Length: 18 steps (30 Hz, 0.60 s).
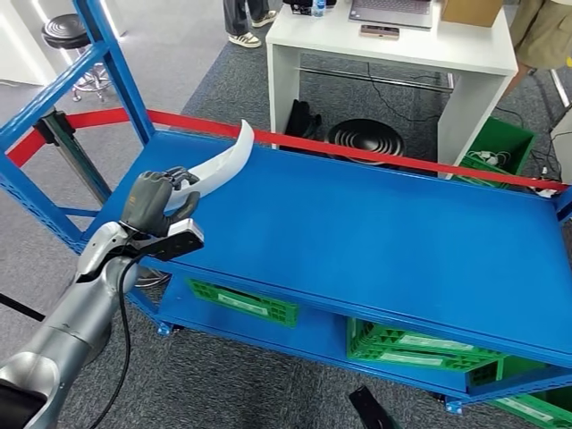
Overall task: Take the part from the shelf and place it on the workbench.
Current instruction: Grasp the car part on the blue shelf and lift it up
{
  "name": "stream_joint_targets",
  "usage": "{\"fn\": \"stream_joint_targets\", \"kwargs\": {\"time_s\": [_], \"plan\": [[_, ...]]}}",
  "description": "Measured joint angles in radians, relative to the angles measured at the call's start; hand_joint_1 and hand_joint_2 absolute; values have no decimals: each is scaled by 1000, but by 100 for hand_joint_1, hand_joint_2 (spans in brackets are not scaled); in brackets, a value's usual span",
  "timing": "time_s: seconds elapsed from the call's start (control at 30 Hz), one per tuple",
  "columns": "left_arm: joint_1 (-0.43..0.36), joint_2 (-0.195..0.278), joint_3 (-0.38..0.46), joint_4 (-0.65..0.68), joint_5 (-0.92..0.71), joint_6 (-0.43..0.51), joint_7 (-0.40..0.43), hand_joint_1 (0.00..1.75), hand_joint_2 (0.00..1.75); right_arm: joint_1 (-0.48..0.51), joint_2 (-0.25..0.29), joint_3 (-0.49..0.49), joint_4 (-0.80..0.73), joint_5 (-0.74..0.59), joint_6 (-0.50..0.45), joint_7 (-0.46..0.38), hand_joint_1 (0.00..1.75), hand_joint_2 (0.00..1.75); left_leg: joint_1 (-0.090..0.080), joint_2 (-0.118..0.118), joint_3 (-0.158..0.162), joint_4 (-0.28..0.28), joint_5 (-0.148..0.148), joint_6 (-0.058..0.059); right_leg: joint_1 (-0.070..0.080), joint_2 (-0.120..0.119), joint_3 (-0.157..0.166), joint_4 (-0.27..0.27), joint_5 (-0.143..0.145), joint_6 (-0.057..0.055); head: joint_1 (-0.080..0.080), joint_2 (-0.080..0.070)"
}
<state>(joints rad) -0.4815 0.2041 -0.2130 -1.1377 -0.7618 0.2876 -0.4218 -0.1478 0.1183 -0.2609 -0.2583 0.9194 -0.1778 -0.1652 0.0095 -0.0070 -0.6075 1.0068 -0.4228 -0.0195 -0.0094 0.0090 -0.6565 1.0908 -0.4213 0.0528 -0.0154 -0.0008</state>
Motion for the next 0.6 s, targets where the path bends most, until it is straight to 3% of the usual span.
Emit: {"fn": "stream_joint_targets", "kwargs": {"time_s": [0.03,0.13,0.2,0.3,0.33,0.37,0.43,0.5,0.53,0.6], "plan": [[0,-1,3,-2,2,0,-2,175,175,0,0,0,0,0,0,0,0,0,-2,-1,0,1,-1,-5,0,0,16,-32,7,-4,-1,0],[2,-7,13,-10,29,9,-23,175,175,1,1,0,0,-1,-1,0,0,0,-1,-1,-2,-2,0,-20,2,3,18,-45,6,-22,-3,0],[6,-19,26,-29,76,21,-52,175,175,1,1,0,0,-5,-6,0,0,0,0,0,-16,28,-23,-30,-1,4,19,-49,8,-32,-7,0],[20,-58,56,-77,190,39,-103,175,175,3,2,1,0,-17,-16,0,0,0,1,1,-102,201,-108,-38,-4,3,20,-50,7,-42,-15,0],[30,-76,66,-99,232,41,-120,175,175,5,2,2,0,-21,-20,0,0,0,1,1,-129,252,-123,-39,-4,3,21,-49,6,-42,-15,0],[41,-94,73,-126,269,43,-137,175,175,7,2,3,0,-25,-24,0,0,0,1,1,-142,274,-120,-39,-5,3,21,-49,5,-41,-15,0],[59,-129,80,-183,325,43,-164,175,175,11,2,5,0,-31,-30,-1,0,0,2,1,-114,211,-63,-38,-7,3,25,-49,3,-37,-15,0],[71,-163,81,-241,369,42,-184,175,175,12,3,9,0,-38,-36,-1,0,0,5,1,-49,84,-7,-39,-6,5,29,-46,-2,-27,-17,0],[79,-181,79,-268,389,40,-193,175,175,12,4,11,0,-40,-39,-1,0,0,6,0,-26,40,3,-36,-4,6,29,-46,-3,-20,-18,0],[102,-213,67,-320,428,33,-211,175,175,16,4,13,0,-43,-47,0,0,0,3,-2,-11,10,-3,-20,-2,8,30,-49,-2,-8,-17,0]]}}
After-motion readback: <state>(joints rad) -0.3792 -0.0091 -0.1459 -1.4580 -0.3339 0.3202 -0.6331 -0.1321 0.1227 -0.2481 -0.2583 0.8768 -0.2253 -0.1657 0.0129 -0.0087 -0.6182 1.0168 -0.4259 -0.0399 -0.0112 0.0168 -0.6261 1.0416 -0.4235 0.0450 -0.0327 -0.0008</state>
